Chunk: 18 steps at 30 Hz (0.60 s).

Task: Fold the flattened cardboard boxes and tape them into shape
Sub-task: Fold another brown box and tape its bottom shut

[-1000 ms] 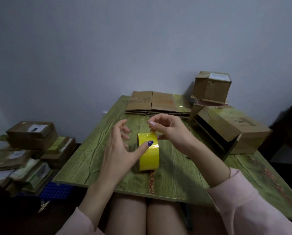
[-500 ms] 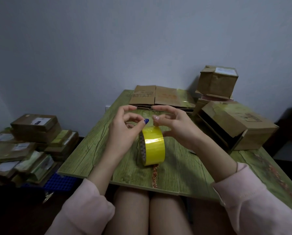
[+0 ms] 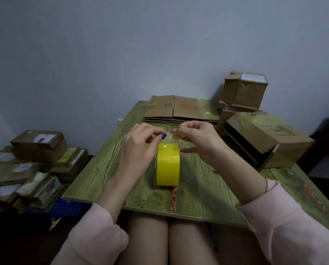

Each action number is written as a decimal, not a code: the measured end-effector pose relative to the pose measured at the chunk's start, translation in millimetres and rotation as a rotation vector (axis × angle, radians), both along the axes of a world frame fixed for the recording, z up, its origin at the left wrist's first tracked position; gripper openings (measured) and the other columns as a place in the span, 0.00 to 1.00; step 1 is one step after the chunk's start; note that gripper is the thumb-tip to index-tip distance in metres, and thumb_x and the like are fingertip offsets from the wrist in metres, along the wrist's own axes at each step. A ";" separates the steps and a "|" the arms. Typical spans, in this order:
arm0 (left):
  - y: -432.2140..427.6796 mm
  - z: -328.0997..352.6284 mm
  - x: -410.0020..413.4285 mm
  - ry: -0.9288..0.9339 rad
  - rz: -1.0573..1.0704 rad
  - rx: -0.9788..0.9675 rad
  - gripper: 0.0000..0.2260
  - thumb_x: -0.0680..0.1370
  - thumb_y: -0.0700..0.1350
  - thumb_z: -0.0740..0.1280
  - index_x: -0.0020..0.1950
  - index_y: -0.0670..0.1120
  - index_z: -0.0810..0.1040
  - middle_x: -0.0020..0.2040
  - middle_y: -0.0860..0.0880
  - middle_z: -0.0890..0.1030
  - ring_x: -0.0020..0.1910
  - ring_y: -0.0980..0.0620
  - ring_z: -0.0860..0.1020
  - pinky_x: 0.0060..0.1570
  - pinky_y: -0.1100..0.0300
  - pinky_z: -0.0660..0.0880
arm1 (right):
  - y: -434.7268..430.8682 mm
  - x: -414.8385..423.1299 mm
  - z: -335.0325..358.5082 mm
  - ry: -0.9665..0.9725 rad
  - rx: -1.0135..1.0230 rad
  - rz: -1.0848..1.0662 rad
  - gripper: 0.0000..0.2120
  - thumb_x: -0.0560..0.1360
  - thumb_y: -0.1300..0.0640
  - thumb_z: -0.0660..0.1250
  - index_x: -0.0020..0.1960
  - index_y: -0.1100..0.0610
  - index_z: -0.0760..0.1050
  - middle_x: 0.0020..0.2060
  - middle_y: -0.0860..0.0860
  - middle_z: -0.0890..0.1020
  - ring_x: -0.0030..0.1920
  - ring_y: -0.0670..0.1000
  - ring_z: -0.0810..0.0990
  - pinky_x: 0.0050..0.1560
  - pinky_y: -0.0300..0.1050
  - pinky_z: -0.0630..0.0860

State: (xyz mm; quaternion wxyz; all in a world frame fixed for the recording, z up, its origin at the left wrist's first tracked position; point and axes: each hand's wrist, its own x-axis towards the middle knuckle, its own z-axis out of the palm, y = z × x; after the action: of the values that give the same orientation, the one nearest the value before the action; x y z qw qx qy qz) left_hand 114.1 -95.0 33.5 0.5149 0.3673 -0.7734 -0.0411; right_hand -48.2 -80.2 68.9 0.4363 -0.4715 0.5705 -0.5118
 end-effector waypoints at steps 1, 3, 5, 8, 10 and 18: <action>-0.2 -0.4 -0.1 -0.024 0.019 -0.035 0.06 0.73 0.37 0.71 0.48 0.43 0.83 0.43 0.49 0.80 0.38 0.56 0.72 0.41 0.69 0.68 | 0.1 0.2 0.6 0.012 0.003 0.002 0.07 0.70 0.60 0.72 0.46 0.57 0.76 0.39 0.52 0.84 0.45 0.46 0.81 0.55 0.59 0.78; 0.1 -1.5 -1.1 -0.065 0.047 -0.076 0.06 0.72 0.36 0.71 0.48 0.41 0.82 0.42 0.47 0.81 0.39 0.53 0.73 0.41 0.66 0.68 | 0.6 0.5 2.0 0.027 0.014 0.010 0.07 0.69 0.60 0.72 0.45 0.58 0.77 0.38 0.51 0.84 0.44 0.45 0.80 0.55 0.59 0.78; 1.7 -2.0 -2.3 -0.090 0.074 -0.090 0.06 0.72 0.35 0.71 0.47 0.41 0.82 0.42 0.47 0.79 0.41 0.53 0.72 0.40 0.65 0.69 | 0.8 0.6 3.2 0.035 0.031 0.021 0.07 0.70 0.60 0.72 0.45 0.58 0.77 0.38 0.51 0.83 0.43 0.45 0.79 0.54 0.58 0.78; 2.9 0.6 -2.1 -0.081 0.125 -0.087 0.04 0.72 0.36 0.71 0.46 0.41 0.82 0.46 0.49 0.68 0.40 0.55 0.68 0.34 0.74 0.64 | 0.2 -1.2 2.8 -0.005 0.058 0.055 0.06 0.69 0.61 0.73 0.43 0.58 0.76 0.38 0.52 0.83 0.38 0.43 0.79 0.53 0.55 0.79; 1.9 0.1 -3.2 -0.100 0.131 -0.084 0.03 0.73 0.36 0.71 0.46 0.41 0.81 0.48 0.49 0.65 0.39 0.54 0.67 0.33 0.73 0.61 | 0.1 -2.7 1.9 -0.072 0.077 0.090 0.07 0.69 0.62 0.74 0.38 0.58 0.75 0.34 0.51 0.82 0.35 0.43 0.79 0.50 0.51 0.81; -3.8 -2.4 -2.9 -0.086 0.154 -0.038 0.02 0.74 0.39 0.69 0.46 0.42 0.79 0.50 0.45 0.70 0.45 0.52 0.68 0.29 0.61 0.66 | -0.3 -34.8 0.7 0.291 -0.204 -0.129 0.04 0.69 0.60 0.74 0.39 0.52 0.81 0.42 0.50 0.84 0.49 0.50 0.83 0.54 0.50 0.79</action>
State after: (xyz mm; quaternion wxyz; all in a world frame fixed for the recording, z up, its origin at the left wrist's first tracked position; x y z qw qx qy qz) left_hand 111.2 -98.8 31.1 0.4898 0.4174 -0.7649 0.0289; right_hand -82.9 -80.5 69.6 0.2653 -0.5446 0.6018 -0.5204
